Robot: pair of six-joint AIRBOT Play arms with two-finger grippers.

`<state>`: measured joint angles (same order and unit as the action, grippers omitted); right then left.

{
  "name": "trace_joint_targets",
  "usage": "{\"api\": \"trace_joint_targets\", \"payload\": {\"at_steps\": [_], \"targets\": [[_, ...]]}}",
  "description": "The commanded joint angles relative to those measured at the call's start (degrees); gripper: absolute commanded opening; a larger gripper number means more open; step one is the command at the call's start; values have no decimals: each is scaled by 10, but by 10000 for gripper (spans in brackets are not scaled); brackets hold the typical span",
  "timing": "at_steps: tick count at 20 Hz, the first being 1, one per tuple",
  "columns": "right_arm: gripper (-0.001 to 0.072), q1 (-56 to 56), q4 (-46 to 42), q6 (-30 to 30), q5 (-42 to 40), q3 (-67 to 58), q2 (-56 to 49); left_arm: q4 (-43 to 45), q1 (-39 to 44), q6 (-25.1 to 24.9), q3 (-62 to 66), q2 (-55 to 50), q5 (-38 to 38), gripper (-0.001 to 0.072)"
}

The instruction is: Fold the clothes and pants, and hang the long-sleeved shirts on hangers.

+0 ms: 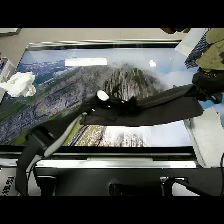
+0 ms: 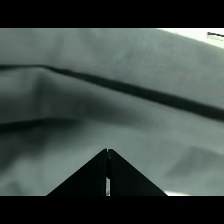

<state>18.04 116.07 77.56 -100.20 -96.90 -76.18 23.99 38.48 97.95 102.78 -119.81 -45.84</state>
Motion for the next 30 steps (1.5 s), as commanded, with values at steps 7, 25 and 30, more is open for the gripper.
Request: {"api": "trace_joint_targets", "payload": {"at_steps": [7,25,30], "targets": [[30,0,-23,-20,-9,-2,37,-127,112,62,16,-55,139,17],[29,-260,-38,-196,180,-2,-3,487,-296,-19,15,342,-487,19],[30,-395,-43,-269,260,-2,-82,487,-408,-19,15,416,-502,20]]}}
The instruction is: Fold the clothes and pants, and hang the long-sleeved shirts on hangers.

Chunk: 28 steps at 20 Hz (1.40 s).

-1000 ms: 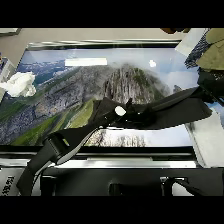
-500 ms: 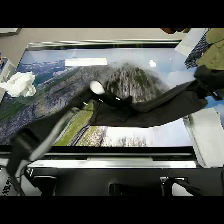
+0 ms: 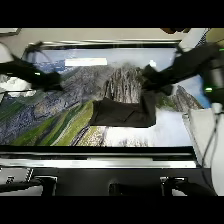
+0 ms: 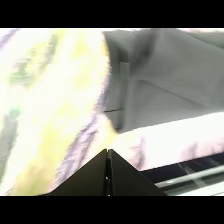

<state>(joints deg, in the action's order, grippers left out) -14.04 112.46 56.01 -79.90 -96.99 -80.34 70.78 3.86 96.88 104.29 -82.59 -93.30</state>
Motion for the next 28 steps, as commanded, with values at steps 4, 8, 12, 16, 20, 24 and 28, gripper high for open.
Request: {"api": "trace_joint_targets", "payload": {"at_steps": [4,8,12,16,20,24,28], "targets": [[30,-141,-7,-93,117,-1,-106,19,-90,-9,0,56,-27,19],[30,-176,-6,-108,141,-1,-163,19,-90,-9,0,55,-27,20],[31,-188,0,-108,158,-1,-198,19,-90,-9,0,55,-28,20],[41,-190,7,-105,210,-1,-206,19,-90,-9,0,55,-28,20],[233,-190,44,-73,255,-1,-205,19,-90,-9,0,55,-27,20],[365,-171,48,-31,240,-1,-175,18,-89,-9,0,55,-27,20],[506,-50,38,62,123,-1,-104,17,-85,-9,0,55,-27,20]]}}
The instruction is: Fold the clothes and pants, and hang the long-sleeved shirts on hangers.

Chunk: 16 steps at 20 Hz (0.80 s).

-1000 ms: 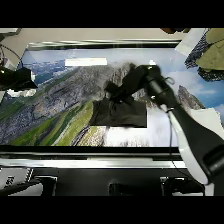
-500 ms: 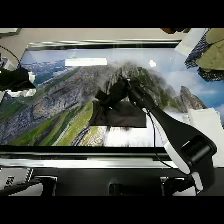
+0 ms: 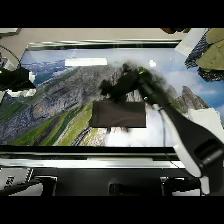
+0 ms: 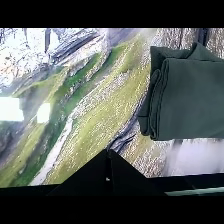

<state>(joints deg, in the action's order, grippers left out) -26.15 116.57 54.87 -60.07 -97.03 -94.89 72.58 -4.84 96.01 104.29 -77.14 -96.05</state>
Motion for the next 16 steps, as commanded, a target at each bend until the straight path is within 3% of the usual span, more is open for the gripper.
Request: {"api": "trace_joint_targets", "payload": {"at_steps": [1,4,8,12,16], "targets": [[507,119,-7,111,-120,0,59,-1,3,0,0,0,0,20],[525,269,-12,220,-208,14,76,-1,3,0,0,1,-2,20],[525,410,101,358,-184,132,75,-1,3,0,0,1,-2,20],[525,429,173,467,-143,258,53,-1,3,0,0,0,-1,20],[523,393,213,509,-115,282,1,-1,3,0,0,0,1,20]]}}
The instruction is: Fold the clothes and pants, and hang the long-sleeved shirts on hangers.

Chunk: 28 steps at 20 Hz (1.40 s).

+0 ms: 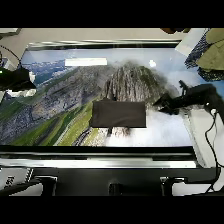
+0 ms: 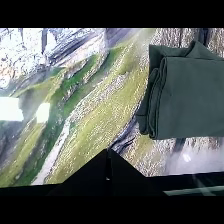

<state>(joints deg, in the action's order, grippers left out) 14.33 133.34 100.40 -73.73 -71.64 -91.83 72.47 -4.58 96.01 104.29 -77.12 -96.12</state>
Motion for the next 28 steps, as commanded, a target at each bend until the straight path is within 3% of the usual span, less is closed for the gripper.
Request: {"api": "trace_joint_targets", "payload": {"at_steps": [1,5,7,9,11,14,22,28], "targets": [[521,-25,53,58,29,28,-42,0,0,0,0,0,2,20],[499,-80,52,58,59,28,-79,0,0,0,0,0,2,20],[410,-98,51,52,82,28,-82,0,0,0,0,0,2,20],[247,-104,51,40,92,28,-82,0,0,0,0,0,1,20],[35,-102,51,37,87,26,-80,0,0,0,0,0,1,20],[30,-101,39,0,60,-14,-72,0,0,0,0,0,1,20],[30,-63,-86,-234,41,-271,-67,0,0,0,0,0,1,20],[29,39,-99,-325,13,-387,-62,0,0,0,0,0,1,20]]}}
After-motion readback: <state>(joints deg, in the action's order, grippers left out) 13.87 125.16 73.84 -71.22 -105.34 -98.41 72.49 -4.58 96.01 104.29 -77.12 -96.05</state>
